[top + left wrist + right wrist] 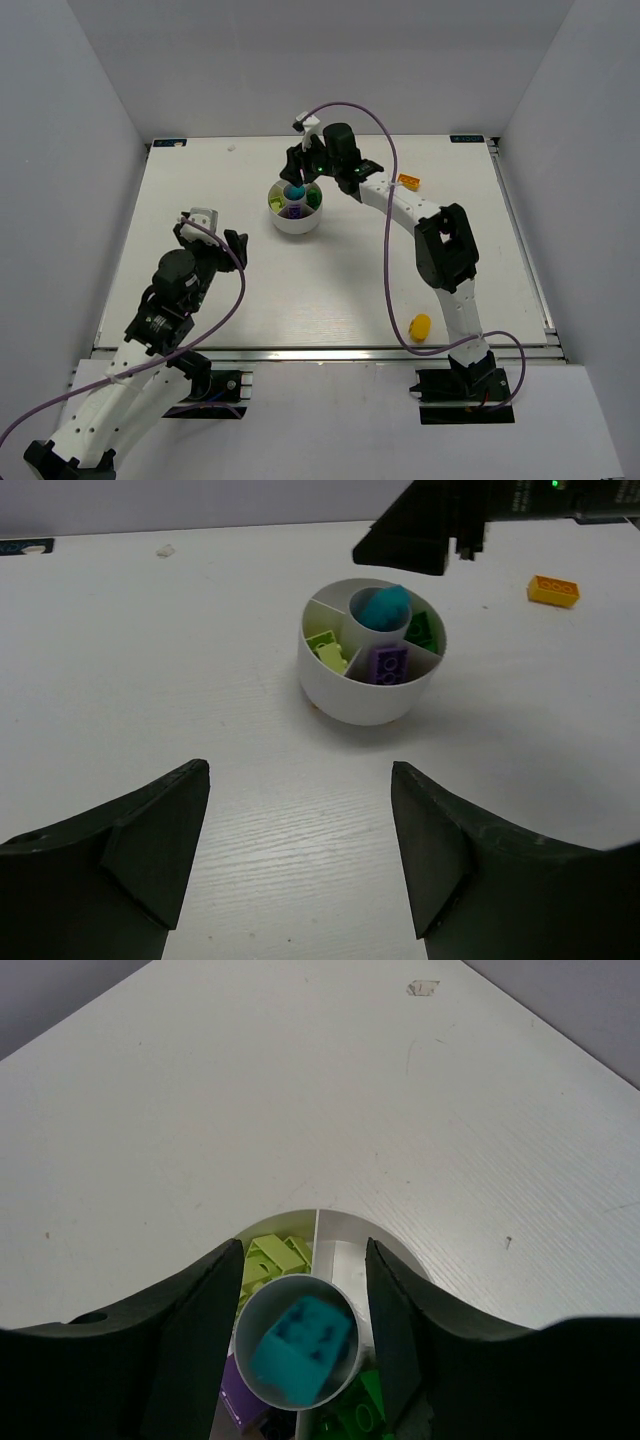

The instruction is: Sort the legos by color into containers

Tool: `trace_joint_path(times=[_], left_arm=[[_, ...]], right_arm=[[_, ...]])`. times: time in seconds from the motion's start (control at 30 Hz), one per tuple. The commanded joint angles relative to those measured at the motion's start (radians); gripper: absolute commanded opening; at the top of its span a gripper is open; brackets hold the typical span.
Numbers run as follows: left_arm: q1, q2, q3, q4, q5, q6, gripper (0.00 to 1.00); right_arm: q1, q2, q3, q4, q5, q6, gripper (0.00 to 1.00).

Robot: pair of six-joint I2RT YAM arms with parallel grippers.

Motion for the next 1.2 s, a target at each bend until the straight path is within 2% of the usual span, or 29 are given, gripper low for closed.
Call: trace_joint_path(times=[0.0, 0.07, 0.1, 0.13, 0.17, 0.23, 0.27, 0.33, 0.37, 0.4, 0.43, 0.47, 0.5, 0.53, 0.57, 0.6, 0.63, 0.7, 0.73, 0.83, 0.87, 0.9, 0.93, 0.97, 1.03, 1.07, 1.1, 1.17], left_arm=[[0.003, 0.001, -0.013, 0.036, 0.129, 0.010, 0.82], [0.003, 0.013, -0.016, 0.045, 0.196, 0.007, 0.78], [0.003, 0.018, -0.017, 0.057, 0.223, 0.001, 0.61], [0.003, 0.027, -0.019, 0.068, 0.250, -0.008, 0.49], [0.003, 0.048, -0.022, 0.082, 0.336, -0.037, 0.36], [0.003, 0.094, -0.022, 0.138, 0.433, -0.084, 0.12], [0.003, 0.170, -0.001, 0.152, 0.530, -0.103, 0.07], [-0.017, 0.282, 0.045, 0.168, 0.618, -0.140, 0.02], [-0.028, 0.408, 0.100, 0.174, 0.681, -0.189, 0.04], [-0.037, 0.470, 0.130, 0.183, 0.794, -0.219, 0.07], [-0.049, 0.528, 0.159, 0.183, 0.830, -0.239, 0.20], [-0.089, 0.579, 0.186, 0.191, 0.855, -0.270, 0.28], [-0.118, 0.660, 0.237, 0.191, 0.857, -0.279, 0.37], [-0.149, 0.694, 0.259, 0.186, 0.832, -0.295, 0.55], [-0.180, 0.728, 0.285, 0.179, 0.802, -0.304, 0.61], [-0.244, 0.763, 0.317, 0.130, 0.768, -0.315, 0.66], [-0.278, 0.833, 0.384, 0.108, 0.708, -0.344, 0.69], [-0.379, 0.899, 0.443, 0.056, 0.633, -0.381, 0.73], [-0.413, 0.968, 0.501, 0.036, 0.554, -0.420, 0.74], [-0.535, 1.068, 0.628, -0.062, 0.420, -0.460, 0.75], [-0.562, 1.134, 0.665, -0.087, 0.336, -0.483, 0.75], [-0.588, 1.166, 0.699, -0.140, 0.303, -0.499, 0.75], [-0.635, 1.200, 0.733, -0.165, 0.244, -0.511, 0.74], [-0.660, 1.263, 0.798, -0.199, 0.176, -0.531, 0.74], [-0.726, 1.329, 0.861, -0.234, 0.102, -0.571, 0.74], [-0.747, 1.402, 0.942, -0.258, 0.068, -0.577, 0.74], [-0.767, 1.436, 0.987, -0.323, -0.002, -0.583, 0.74], [-0.806, 1.499, 1.103, -0.396, -0.054, -0.608, 0.75]], right_arm=[[0.004, -0.007, 0.020, 0.043, -0.004, 0.030, 0.59], [0.005, -0.020, 0.017, 0.038, 0.002, 0.029, 0.59], [0.004, -0.029, 0.017, 0.032, 0.008, 0.027, 0.57], [-0.001, -0.045, 0.005, 0.015, 0.014, 0.020, 0.54], [-0.004, -0.094, -0.006, 0.004, 0.040, 0.006, 0.50], [-0.010, -0.166, -0.079, -0.041, 0.103, -0.086, 0.21], [-0.013, -0.259, -0.129, -0.045, 0.199, -0.106, 0.00], [-0.035, -0.360, -0.242, -0.034, 0.281, -0.096, 0.00], [-0.062, -0.457, -0.350, -0.054, 0.243, -0.085, 0.00], [-0.107, -0.502, -0.397, -0.090, 0.185, -0.076, 0.00], [-0.131, -0.546, -0.443, -0.115, 0.130, -0.059, 0.00], [-0.156, -0.624, -0.480, -0.182, 0.029, -0.027, 0.00], [-0.223, -0.666, -0.544, -0.215, -0.017, 0.005, 0.08], [-0.249, -0.701, -0.577, -0.241, -0.057, 0.019, 0.21], [-0.297, -0.777, -0.607, -0.267, -0.118, 0.030, 0.36], [-0.321, -0.813, -0.655, -0.323, -0.143, 0.030, 0.68], [-0.361, -0.842, -0.670, -0.356, -0.160, 0.024, 0.77], [-0.421, -0.925, -0.698, -0.437, -0.160, 0.027, 0.84], [-0.484, -0.950, -0.724, -0.456, -0.157, 0.032, 0.85], [-0.564, -1.017, -0.770, -0.502, -0.137, 0.071, 0.83], [-0.604, -1.036, -0.776, -0.509, -0.116, 0.087, 0.82], [-0.609, -1.039, -0.778, -0.519, -0.111, 0.108, 0.79], [-0.675, -1.040, -0.782, -0.535, -0.108, 0.119, 0.76], [-0.719, -1.036, -0.786, -0.534, -0.125, 0.128, 0.59], [-0.792, -1.037, -0.810, -0.490, -0.191, 0.166, 0.35], [-0.867, -1.039, -0.816, -0.474, -0.218, 0.180, 0.24], [-0.886, -1.039, -0.813, -0.468, -0.237, 0.188, 0.22], [-0.944, -1.036, -0.796, -0.485, -0.254, 0.178, 0.22]])
